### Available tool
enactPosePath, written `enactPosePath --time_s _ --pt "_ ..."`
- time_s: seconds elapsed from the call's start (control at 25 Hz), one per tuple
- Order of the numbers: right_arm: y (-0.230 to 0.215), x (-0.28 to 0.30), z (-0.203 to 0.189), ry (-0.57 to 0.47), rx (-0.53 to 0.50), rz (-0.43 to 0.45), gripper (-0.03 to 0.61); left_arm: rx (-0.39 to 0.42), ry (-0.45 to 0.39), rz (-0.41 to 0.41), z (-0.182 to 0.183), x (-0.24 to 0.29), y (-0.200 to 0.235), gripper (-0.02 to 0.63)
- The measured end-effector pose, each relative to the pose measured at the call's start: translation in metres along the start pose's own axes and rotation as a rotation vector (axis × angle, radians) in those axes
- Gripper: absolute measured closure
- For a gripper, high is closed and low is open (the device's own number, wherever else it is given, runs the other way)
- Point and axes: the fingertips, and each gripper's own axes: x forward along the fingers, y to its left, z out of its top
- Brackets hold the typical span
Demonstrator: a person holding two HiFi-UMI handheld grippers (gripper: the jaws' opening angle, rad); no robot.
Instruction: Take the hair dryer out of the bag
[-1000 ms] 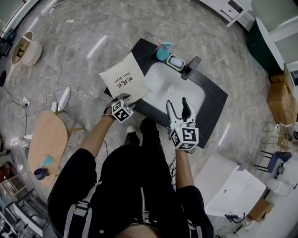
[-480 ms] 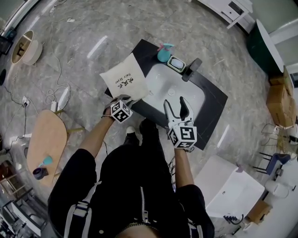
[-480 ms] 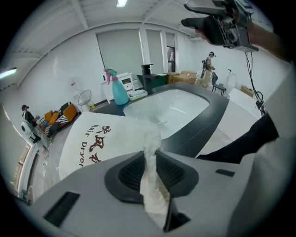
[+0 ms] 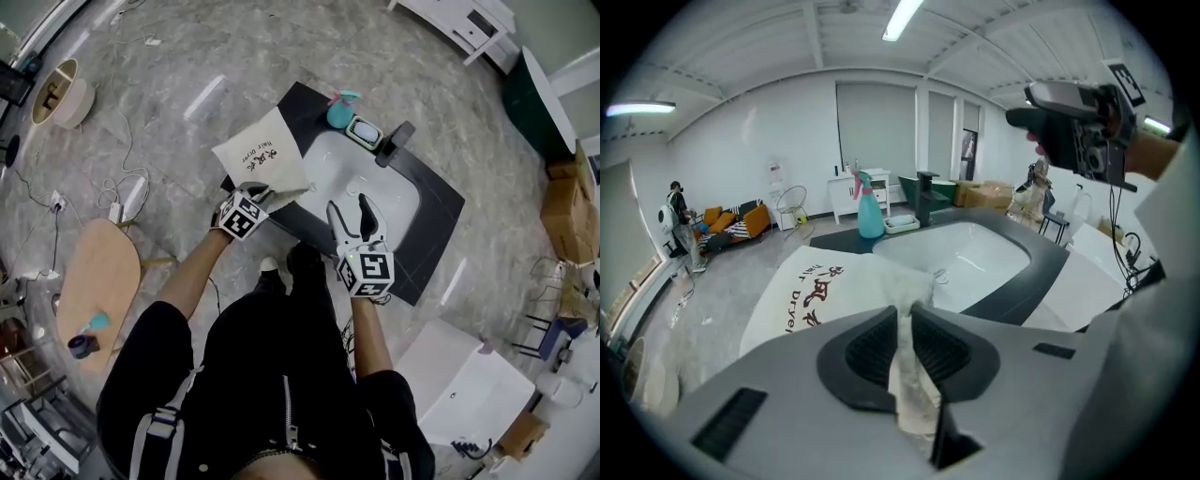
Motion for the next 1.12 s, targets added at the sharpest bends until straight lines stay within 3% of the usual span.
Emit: enactPosePath --time_s 0.44,1.12 --pt "0.017 0.013 -0.008 0.015 -0.010 0.047 0.308 -0.059 -0.053 0.011 0.030 -0.021 0.024 0.554" --pt "0.067 0.070 -0.088 0.221 0.027 0.234 0.310 -0.098 -0.051 0.006 0.026 -0.021 0.035 0.554"
